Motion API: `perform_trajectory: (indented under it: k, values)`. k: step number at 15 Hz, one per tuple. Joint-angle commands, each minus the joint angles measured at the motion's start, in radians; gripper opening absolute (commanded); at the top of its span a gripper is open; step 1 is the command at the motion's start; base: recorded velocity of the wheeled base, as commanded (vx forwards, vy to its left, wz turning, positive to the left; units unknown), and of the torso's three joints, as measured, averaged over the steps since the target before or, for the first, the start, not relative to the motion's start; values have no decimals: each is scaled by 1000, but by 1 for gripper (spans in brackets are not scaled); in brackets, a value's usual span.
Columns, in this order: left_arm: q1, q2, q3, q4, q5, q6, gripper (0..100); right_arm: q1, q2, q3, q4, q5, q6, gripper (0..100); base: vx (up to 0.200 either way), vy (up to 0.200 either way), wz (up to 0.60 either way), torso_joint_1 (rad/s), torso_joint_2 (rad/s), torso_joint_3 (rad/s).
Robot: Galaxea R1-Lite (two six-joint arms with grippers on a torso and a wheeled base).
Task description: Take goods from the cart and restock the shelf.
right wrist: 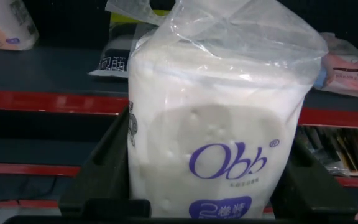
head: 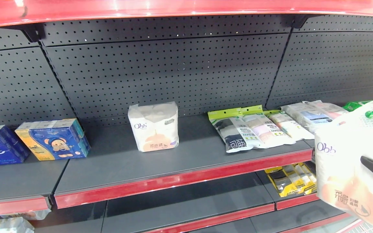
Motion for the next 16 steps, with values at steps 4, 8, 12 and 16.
perform_trajectory:
  k: [4,8,12,16]
  values:
    - [0,1,0,0,0,0,100,-3,5,16,0,-38,-39,0,0,0,0,45,-90,-50]
    - [0,1,0,0,-1,0,100,-4,10,-13,-2,-56,-53,0,0,0,0,0,0,0]
    - [0,1,0,0,0,0,100,-4,10,-5,-2,-56,-60,0,0,0,0,0,0,0]
    - [0,1,0,0,0,0,100,-4,11,-2,-2,-58,-70,0,0,0,0,0,0,0]
